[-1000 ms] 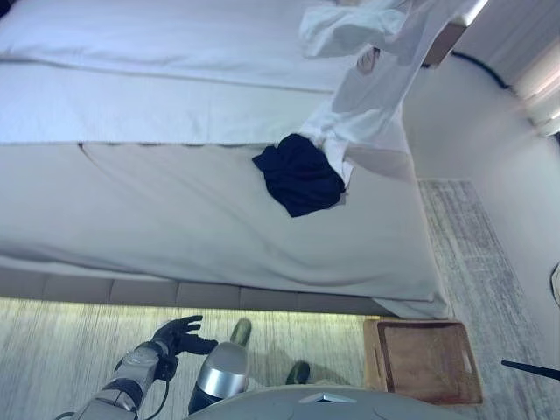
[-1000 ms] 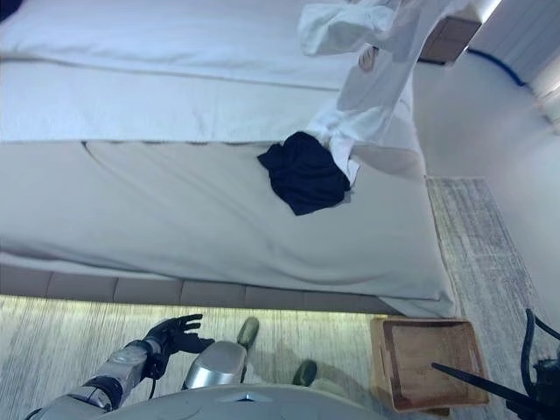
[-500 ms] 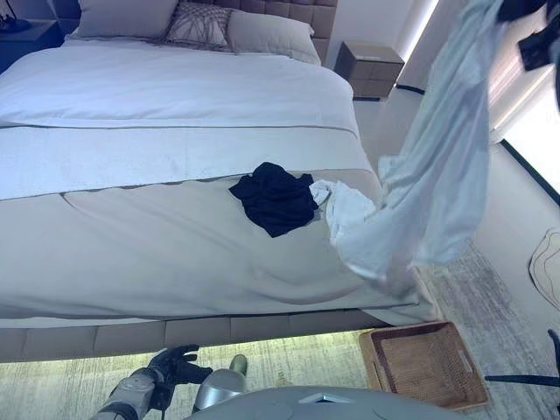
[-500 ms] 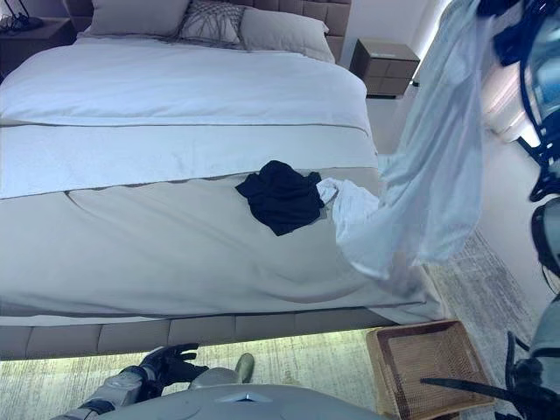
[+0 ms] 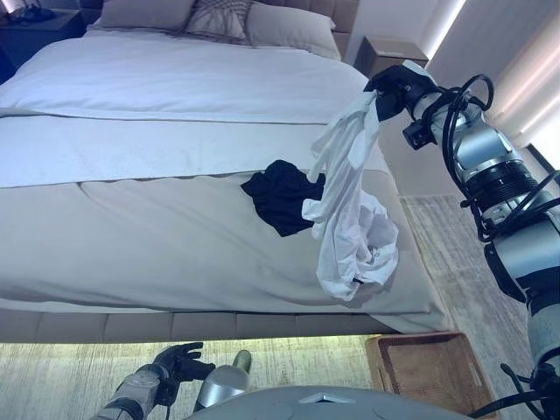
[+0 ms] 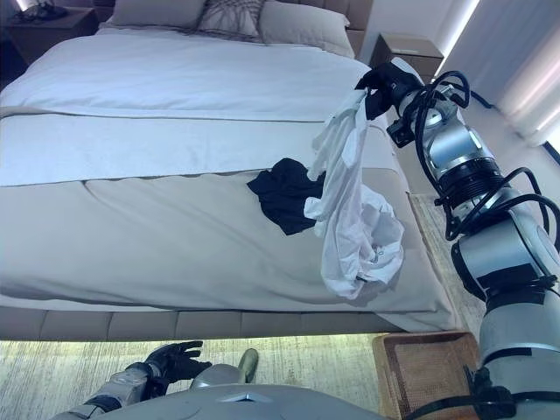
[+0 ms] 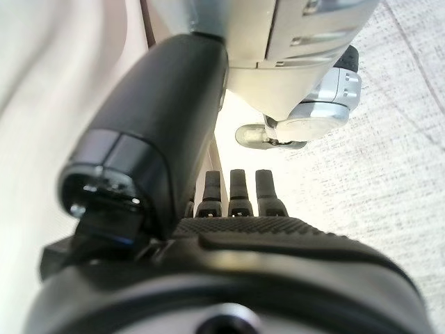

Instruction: Pick up the clothes from the bed and place them into the basket

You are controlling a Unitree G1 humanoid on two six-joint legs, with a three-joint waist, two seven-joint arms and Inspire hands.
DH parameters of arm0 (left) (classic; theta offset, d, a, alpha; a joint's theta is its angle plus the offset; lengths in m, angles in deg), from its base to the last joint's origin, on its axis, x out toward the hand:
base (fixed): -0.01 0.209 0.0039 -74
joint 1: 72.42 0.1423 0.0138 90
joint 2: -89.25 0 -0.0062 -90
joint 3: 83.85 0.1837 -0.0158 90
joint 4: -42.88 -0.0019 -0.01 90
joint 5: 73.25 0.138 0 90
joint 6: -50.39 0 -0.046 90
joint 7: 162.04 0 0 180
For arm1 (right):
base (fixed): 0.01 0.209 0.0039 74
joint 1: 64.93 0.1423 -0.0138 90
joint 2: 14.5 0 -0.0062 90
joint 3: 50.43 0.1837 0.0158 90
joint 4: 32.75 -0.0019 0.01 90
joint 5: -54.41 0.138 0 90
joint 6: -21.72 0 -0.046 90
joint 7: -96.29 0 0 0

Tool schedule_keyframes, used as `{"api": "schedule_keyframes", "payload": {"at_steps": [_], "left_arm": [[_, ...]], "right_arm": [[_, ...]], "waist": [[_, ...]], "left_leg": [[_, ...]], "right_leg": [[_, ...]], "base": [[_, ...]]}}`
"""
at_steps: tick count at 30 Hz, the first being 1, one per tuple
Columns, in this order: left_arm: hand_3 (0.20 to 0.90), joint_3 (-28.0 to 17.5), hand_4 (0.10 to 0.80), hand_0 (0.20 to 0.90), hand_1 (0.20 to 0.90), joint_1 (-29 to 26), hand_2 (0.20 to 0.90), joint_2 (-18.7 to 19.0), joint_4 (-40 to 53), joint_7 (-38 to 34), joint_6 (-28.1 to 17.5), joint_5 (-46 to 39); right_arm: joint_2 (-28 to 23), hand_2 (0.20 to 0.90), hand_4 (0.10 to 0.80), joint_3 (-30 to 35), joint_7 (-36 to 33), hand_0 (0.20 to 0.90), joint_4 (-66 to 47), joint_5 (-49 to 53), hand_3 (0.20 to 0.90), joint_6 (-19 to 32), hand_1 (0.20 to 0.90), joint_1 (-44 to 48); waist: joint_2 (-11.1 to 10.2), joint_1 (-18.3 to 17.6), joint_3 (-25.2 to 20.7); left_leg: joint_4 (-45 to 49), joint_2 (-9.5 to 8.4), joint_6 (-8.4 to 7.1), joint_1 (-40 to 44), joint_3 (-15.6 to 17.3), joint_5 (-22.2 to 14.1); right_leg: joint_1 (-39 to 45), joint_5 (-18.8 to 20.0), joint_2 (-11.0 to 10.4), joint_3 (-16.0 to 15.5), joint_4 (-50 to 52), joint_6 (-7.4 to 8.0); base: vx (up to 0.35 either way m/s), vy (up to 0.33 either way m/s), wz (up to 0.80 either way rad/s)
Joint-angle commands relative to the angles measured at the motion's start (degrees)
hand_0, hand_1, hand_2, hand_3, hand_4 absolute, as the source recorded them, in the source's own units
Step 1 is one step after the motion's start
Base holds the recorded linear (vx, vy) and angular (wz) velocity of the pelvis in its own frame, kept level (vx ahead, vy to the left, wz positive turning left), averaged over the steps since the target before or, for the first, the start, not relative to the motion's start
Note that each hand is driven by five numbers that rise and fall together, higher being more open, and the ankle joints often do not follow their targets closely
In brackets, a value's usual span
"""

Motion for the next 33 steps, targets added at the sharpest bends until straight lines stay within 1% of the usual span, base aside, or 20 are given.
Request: {"api": "schedule_keyframes", "payload": {"at_steps": [1, 3, 4, 5, 6, 7, 8, 9, 10, 12, 14, 16, 17, 18, 19, 20, 22, 25, 29, 33], "left_arm": [[0.900, 3.5, 0.800, 0.900, 0.900, -0.2, 0.900, -0.4, -2.0, 0.9, -0.6, 1.3], [0.900, 2.9, 0.800, 0.900, 0.900, 0.1, 0.900, -0.3, -2.5, 1.3, -1.3, 1.7], [0.900, 2.4, 0.800, 0.900, 0.900, 0.0, 0.900, -0.3, -2.5, 1.6, -1.2, 2.1], [0.900, 1.9, 0.800, 0.900, 0.900, -0.1, 0.900, -0.2, -2.0, 1.9, -0.8, 2.5], [0.900, 1.8, 0.800, 0.900, 0.900, -0.1, 0.900, -0.3, -1.8, 2.0, -0.6, 2.7], [0.900, 1.6, 0.800, 0.900, 0.900, -0.1, 0.900, -0.3, -1.4, 2.0, -0.4, 2.8], [0.900, 1.8, 0.800, 0.900, 0.900, -0.1, 0.900, -0.4, -0.9, 1.8, -0.1, 2.5], [0.900, 1.9, 0.800, 0.900, 0.900, -0.2, 0.900, -0.5, -0.6, 1.5, 0.3, 2.2], [0.900, 2.0, 0.800, 0.900, 0.900, -0.2, 0.900, -0.6, -0.5, 1.4, 0.4, 2.1], [0.900, 3.1, 0.800, 0.900, 0.900, -1.1, 0.900, -1.4, -0.2, 0.0, 1.5, 0.6], [0.900, 2.9, 0.800, 0.900, 0.900, -2.2, 0.900, -1.3, -1.2, 0.2, 2.0, 0.2], [0.900, 2.8, 0.800, 0.900, 0.900, -2.8, 0.900, -1.1, -1.8, 0.4, 2.0, -0.1], [0.900, 3.0, 0.800, 0.900, 0.900, -2.7, 0.900, -1.1, -1.7, 0.2, 1.9, -0.3], [0.900, 3.0, 0.800, 0.900, 0.900, -2.7, 0.900, -1.1, -1.7, 0.1, 1.9, -0.3], [0.900, 3.1, 0.800, 0.900, 0.900, -2.4, 0.900, -1.2, -1.5, 0.0, 1.6, -0.4], [0.900, 3.1, 0.800, 0.900, 0.900, -2.1, 0.900, -1.2, -1.4, -0.1, 1.3, -0.4], [0.900, 2.9, 0.800, 0.900, 0.900, -1.1, 0.900, -0.8, -1.5, 0.3, 0.3, -0.5], [0.900, 2.9, 0.800, 0.900, 0.900, -0.1, 0.900, -0.5, -2.2, 0.8, -1.0, -1.1], [0.900, 3.2, 0.800, 0.900, 0.900, 0.7, 0.900, -0.2, -3.4, 1.0, -1.9, -2.0], [0.900, 3.5, 0.800, 0.900, 0.900, 0.7, 0.900, 0.0, -4.0, 1.1, -1.5, -2.7]], "right_arm": [[-3.9, 0.300, 0.100, 2.2, -13.4, 0.300, -3.4, 3.8, 0.200, 9.7, 0.300, 13.8], [-4.4, 0.300, 0.100, 5.6, -19.4, 0.300, -5.4, 7.4, 0.200, 13.0, 0.300, 13.8], [-4.5, 0.300, 0.100, 7.7, -18.0, 0.300, -6.7, 6.3, 0.200, 11.5, 0.300, 12.9], [-4.3, 0.300, 0.100, 8.1, -13.9, 0.300, -7.7, 4.5, 0.200, 8.8, 0.300, 11.4], [-4.1, 0.300, 0.100, 8.0, -11.6, 0.300, -8.2, 3.2, 0.200, 7.0, 0.300, 10.7], [-3.9, 0.300, 0.100, 7.3, -6.4, 0.300, -8.7, 0.3, 0.200, 3.9, 0.300, 9.1], [-3.8, 0.300, 0.100, 4.9, 1.8, 0.300, -8.1, -1.8, 0.200, -0.4, 0.300, 6.6], [-3.6, 0.300, 0.100, 2.8, 7.1, 0.300, -6.9, -5.7, 0.200, -1.6, 0.300, 4.8], [-3.5, 0.300, 0.100, 2.1, 8.6, 0.300, -6.3, -7.6, 0.200, -1.1, 0.300, 4.2], [-2.5, 0.300, 0.100, -2.0, 11.7, 0.300, -4.7, -10.0, 0.200, -1.0, 0.300, 2.1], [-0.6, 0.300, 0.100, -1.2, 10.8, 0.300, -4.8, -9.5, 0.200, -1.3, 0.300, 2.8], [0.6, 0.300, 0.100, -1.0, 6.7, 0.300, -2.5, -7.8, 0.200, 0.8, 0.300, 5.3], [1.2, 0.300, 0.100, -1.1, 0.9, 0.300, -0.6, -5.7, 0.200, 3.2, 0.300, 8.2], [1.2, 0.300, 0.100, -1.1, 0.6, 0.300, -0.6, -5.6, 0.200, 3.2, 0.300, 8.6], [1.1, 0.300, 0.100, -0.5, -3.2, 0.300, -0.3, -4.5, 0.200, 4.0, 0.300, 10.2], [0.8, 0.300, 0.100, 0.0, -7.6, 0.300, -0.2, -3.2, 0.200, 6.1, 0.300, 11.6], [-1.4, 0.300, 0.100, 1.4, -14.9, 0.300, -0.8, 0.1, 0.200, 8.5, 0.300, 15.4], [-4.9, 0.300, 0.100, 2.0, -23.6, 0.300, -1.0, 2.8, 0.200, 12.0, 0.300, 20.5], [-8.0, 0.300, 0.100, 1.1, -34.6, 0.300, -0.5, 6.6, 0.200, 16.8, 0.300, 26.7], [-9.6, 0.300, 0.100, 0.5, -45.4, 0.300, -0.2, 8.8, 0.200, 22.0, 0.300, 31.3]], "waist": [[-1.5, 1.1, -1.9], [-1.4, 1.1, -1.8], [-1.2, 1.1, -1.8], [-1.1, 1.1, -1.7], [-1.0, 1.1, -1.7], [-0.8, 1.1, -1.5], [-0.7, 0.9, -1.4], [-0.7, 0.8, -1.4], [-0.7, 0.8, -1.4], [-0.8, 0.8, -1.3], [-1.0, 0.6, -1.5], [-1.0, 0.9, -1.6], [-1.0, 1.3, -1.5], [-1.1, 1.2, -1.6], [-1.2, 1.4, -1.5], [-1.3, 1.5, -1.5], [-1.4, 1.7, -1.5], [-1.4, 1.7, -1.9], [-1.4, 1.8, -2.8], [-1.5, 1.8, -3.7]], "left_leg": [[0.0, -0.65, 1.26, 3.0, -1.2, -5.8], [0.0, -0.76, 1.22, 3.1, -1.4, -5.9], [0.0, -0.93, 1.12, 3.0, -1.5, -6.0], [0.0, -1.04, 1.09, 3.0, -1.7, -5.9], [0.0, -1.09, 1.10, 3.0, -1.7, -5.9], [0.0, -1.12, 1.16, 3.1, -1.8, -5.8], [0.0, -1.12, 1.34, 3.0, -1.8, -5.6], [0.0, -1.03, 1.47, 3.0, -1.8, -5.5], [0.0, -0.97, 1.51, 2.9, -1.8, -5.5], [0.0, -0.84, 1.63, 3.2, -1.8, -5.7], [0.0, -0.95, 1.69, 3.4, -1.9, -5.7], [0.0, -0.98, 1.66, 3.5, -1.9, -5.8], [0.0, -0.89, 1.53, 3.9, -1.8, -5.9], [0.0, -0.94, 1.57, 3.7, -1.9, -5.7], [0.0, -0.94, 1.57, 3.8, -1.9, -5.6], [0.0, -0.93, 1.56, 3.8, -1.8, -5.6], [0.0, -0.95, 1.63, 4.2, -1.7, -5.9], [0.0, -1.15, 1.75, 4.3, -1.7, -6.0], [0.0, -1.43, 1.85, 4.6, -2.0, -6.2], [0.0, -1.66, 1.97, 4.6, -2.2, -6.4]], "right_leg": [[1.4, -2.0, -0.1, -2.5, 4.2, -1.13], [1.5, -2.3, -0.1, -2.7, 4.6, -1.06], [1.4, -2.2, -0.3, -2.8, 5.0, -0.86], [1.2, -2.2, -0.5, -3.0, 5.3, -0.78], [1.1, -2.2, -0.6, -3.0, 5.5, -0.78], [1.0, -2.3, -0.8, -3.0, 5.8, -0.81], [0.6, -2.5, -1.0, -2.8, 6.1, -0.90], [0.5, -2.6, -1.1, -2.8, 6.2, -1.01], [0.4, -2.6, -1.1, -2.8, 6.2, -1.06], [1.0, -2.4, -1.1, -3.0, 5.8, -0.93], [1.2, -2.1, -1.1, -3.0, 5.8, -0.85], [1.4, -1.8, -1.2, -3.1, 5.9, -0.67], [1.9, -2.1, -1.1, -3.0, 6.0, -0.73], [1.8, -1.9, -1.1, -3.0, 5.9, -0.70], [1.9, -1.9, -1.1, -3.0, 6.0, -0.67], [1.9, -1.9, -1.1, -3.0, 6.1, -0.62], [2.1, -2.1, -1.1, -2.8, 6.6, -0.57], [2.2, -2.1, -1.2, -2.7, 7.0, -0.33], [2.4, -1.9, -1.5, -2.7, 7.1, -0.02], [2.2, -1.8, -1.8, -2.8, 7.5, 0.21]], "base": [[-0.001, 0.017, 0.10], [-0.005, 0.033, 0.12], [-0.015, 0.057, 0.16], [-0.012, 0.052, 0.15], [-0.019, 0.040, 0.07], [-0.030, 0.023, 0.03], [-0.042, 0.013, 0.00], [-0.037, 0.001, -0.02], [-0.025, -0.004, -0.03], [0.000, 0.000, 0.00], [0.000, 0.000, 0.00], [0.033, 0.013, -0.02], [0.000, 0.000, 0.00], [0.000, 0.000, 0.00], [0.000, 0.000, 0.00], [0.000, 0.000, 0.00], [0.000, 0.000, 0.00], [0.011, 0.023, 0.02], [0.034, 0.031, 0.05], [0.029, 0.017, 0.02]]}}
